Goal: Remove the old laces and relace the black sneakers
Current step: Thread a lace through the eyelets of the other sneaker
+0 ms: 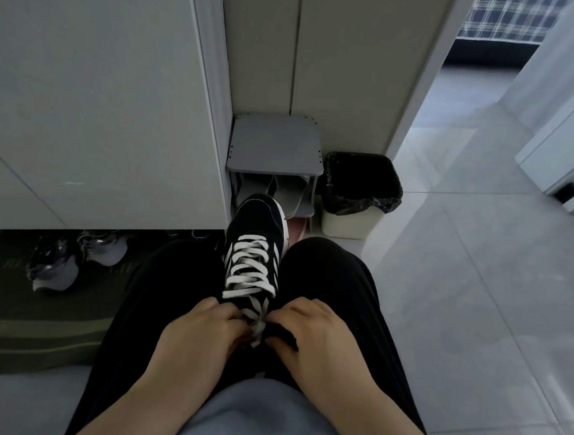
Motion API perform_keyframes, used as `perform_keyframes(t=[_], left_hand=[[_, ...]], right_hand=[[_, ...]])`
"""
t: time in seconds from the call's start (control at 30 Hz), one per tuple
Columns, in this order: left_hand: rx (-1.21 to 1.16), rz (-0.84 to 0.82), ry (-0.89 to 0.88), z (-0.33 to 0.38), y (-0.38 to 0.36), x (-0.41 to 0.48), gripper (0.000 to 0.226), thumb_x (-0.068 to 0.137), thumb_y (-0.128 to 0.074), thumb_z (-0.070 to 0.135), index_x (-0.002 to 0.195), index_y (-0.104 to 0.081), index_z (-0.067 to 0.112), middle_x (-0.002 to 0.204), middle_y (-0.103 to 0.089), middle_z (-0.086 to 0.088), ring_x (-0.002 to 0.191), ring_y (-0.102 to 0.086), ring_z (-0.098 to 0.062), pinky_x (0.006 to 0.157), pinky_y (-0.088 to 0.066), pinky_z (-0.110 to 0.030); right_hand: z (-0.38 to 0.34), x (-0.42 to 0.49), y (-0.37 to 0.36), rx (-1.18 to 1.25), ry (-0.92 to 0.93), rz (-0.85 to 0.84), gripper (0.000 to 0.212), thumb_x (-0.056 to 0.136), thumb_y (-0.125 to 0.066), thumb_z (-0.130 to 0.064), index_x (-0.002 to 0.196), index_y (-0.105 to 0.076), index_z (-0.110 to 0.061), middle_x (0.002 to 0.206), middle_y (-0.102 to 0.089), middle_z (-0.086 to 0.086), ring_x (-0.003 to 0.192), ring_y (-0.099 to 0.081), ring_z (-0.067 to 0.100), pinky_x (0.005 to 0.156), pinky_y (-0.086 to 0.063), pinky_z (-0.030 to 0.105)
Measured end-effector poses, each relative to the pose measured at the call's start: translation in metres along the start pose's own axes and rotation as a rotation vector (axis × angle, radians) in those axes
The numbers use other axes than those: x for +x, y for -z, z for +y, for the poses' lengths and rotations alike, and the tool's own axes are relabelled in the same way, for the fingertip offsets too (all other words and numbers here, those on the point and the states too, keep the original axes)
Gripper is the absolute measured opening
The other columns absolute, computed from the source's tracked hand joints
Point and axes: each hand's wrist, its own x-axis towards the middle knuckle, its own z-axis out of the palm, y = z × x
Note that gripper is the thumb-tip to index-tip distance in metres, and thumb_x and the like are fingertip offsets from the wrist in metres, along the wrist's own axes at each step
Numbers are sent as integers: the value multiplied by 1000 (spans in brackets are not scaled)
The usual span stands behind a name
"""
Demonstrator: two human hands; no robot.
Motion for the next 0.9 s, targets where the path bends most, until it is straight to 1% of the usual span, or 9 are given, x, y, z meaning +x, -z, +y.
perform_keyframes(t=[0.1,0.2,0.27,0.33,0.4,0.5,0.67,0.8,0.9], left_hand=[[52,33,-106,-6,-3,1,34,73,-40,48,63,-70,37,74,-55,14,76,-36,-8,55,-38,-16],[37,73,-168,-8,1,2,31,75,-43,45,66,-71,35,76,-55,14,79,-38,-9,73,-33,-18],[-117,136,-104,-10,5,5,24,76,-48,46,72,-69,34,78,-56,17,80,-41,-4,75,-28,-16],[-288,240,30,-14,12,11,21,77,-53,47,79,-66,31,79,-57,20,81,-45,-1,78,-34,-19],[-341,268,134,-20,18,20,20,78,-56,47,83,-63,29,79,-55,23,80,-49,-1,77,-39,-25],[-356,171,157,-23,22,30,14,77,-70,38,84,-64,27,75,-57,22,77,-54,-4,75,-46,-32],[-316,213,182,-15,19,23,13,76,-73,29,79,-62,24,70,-56,17,68,-53,-3,67,-44,-20],[-246,255,127,-13,17,20,17,80,-59,37,80,-63,20,69,-57,13,66,-49,-6,64,-43,-21],[-330,255,153,-14,20,19,10,77,-72,23,82,-66,19,70,-48,24,76,-47,2,65,-39,-12]], right_hand=[[-2,6,-5,-51,43,23,26,78,-48,-37,79,-73,-30,76,-60,-13,65,-56,6,56,-48,16],[0,7,-5,-29,95,-9,25,79,-50,-37,77,-74,-32,77,-59,-14,66,-56,6,59,-48,17],[1,11,4,134,51,12,16,82,-58,-35,84,-73,-29,82,-62,-14,74,-59,3,67,-49,17],[5,21,15,242,-32,113,7,82,-68,-27,86,-73,-25,84,-64,-14,79,-60,2,72,-47,14],[7,32,21,212,-87,177,7,81,-71,-26,88,-71,-25,84,-65,-14,79,-59,2,71,-46,12],[4,38,16,170,-133,104,18,79,-71,-32,96,-69,-27,85,-63,-14,76,-58,2,70,-47,15],[1,35,4,189,-125,186,14,81,-71,-30,93,-72,-25,85,-64,-15,76,-60,2,69,-49,16],[-1,35,2,207,-109,208,12,82,-70,-26,93,-73,-23,86,-65,-14,76,-61,2,71,-49,16],[2,34,2,227,-90,243,6,81,-72,-19,86,-74,-20,82,-65,-14,77,-61,2,70,-48,12]])
